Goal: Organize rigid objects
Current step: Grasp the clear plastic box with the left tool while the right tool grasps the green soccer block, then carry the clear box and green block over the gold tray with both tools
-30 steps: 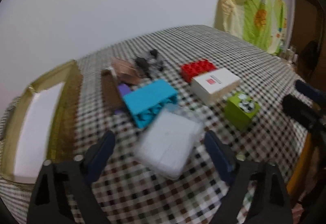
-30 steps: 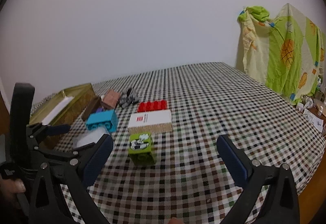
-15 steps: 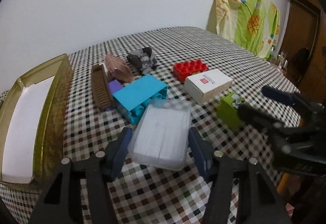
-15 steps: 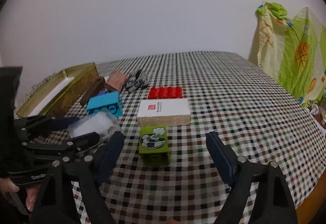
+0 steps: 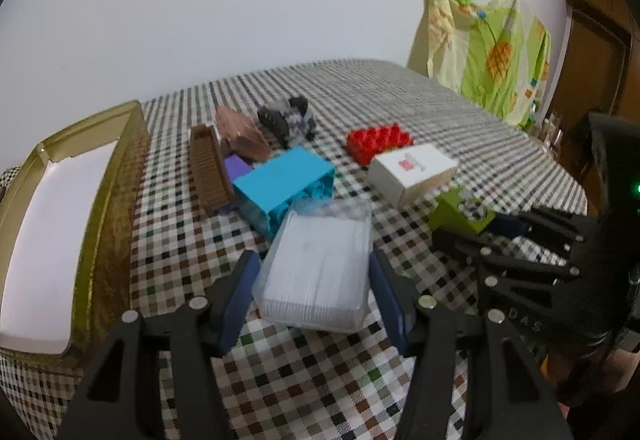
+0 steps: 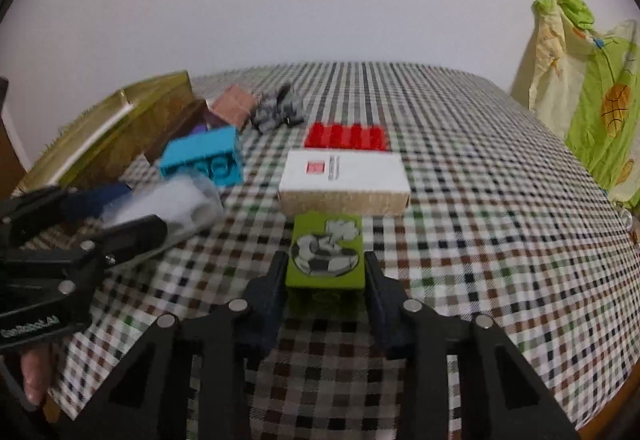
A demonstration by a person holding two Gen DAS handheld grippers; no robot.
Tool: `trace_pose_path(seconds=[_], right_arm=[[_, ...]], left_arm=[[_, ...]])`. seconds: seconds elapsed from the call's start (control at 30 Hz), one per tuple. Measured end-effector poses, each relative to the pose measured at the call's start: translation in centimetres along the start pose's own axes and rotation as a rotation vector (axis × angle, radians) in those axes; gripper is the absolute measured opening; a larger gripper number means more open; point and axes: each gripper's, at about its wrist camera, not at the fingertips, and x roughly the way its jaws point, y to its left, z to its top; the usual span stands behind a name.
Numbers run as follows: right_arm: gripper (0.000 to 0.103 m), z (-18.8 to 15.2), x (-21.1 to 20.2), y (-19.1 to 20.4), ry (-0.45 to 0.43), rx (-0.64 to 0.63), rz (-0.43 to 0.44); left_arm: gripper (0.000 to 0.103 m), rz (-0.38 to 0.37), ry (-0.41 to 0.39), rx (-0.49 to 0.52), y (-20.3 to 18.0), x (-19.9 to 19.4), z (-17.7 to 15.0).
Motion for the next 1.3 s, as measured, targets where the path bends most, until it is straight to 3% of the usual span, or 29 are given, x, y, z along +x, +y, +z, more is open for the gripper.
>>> trace_pose_path(seconds=[0.13, 0.37, 0.57, 0.97, 1.3], right_arm=[[0.039, 0.0, 0.1, 0.2, -0.003, -0.004, 0.003], [0.039, -0.1, 0.3, 0.5, -0.001, -0.017, -0.004], [0.034, -0.1, 0.0, 0.4, -0.021, -0.022, -0.002], [0.034, -0.7, -2.0, 0.6, -0.169, -0.047, -0.004], [0.034, -0.9, -3.0, 0.5, -0.239, -0.048, 0.003]], left_arm=[[0.057, -0.022, 0.078, 0.013, -0.2, 1.5, 0.3], [0.055, -0.031, 0.108, 0.029, -0.6, 2.4, 0.4], [0.053, -0.011, 0.06, 0.087, -1.8, 1.3, -0.1], [0.053, 0.004, -0.08, -0.052, 1.0, -1.0, 0.2], [0.053, 0.022, -0.167, -0.066, 1.1, -2.4, -0.1]])
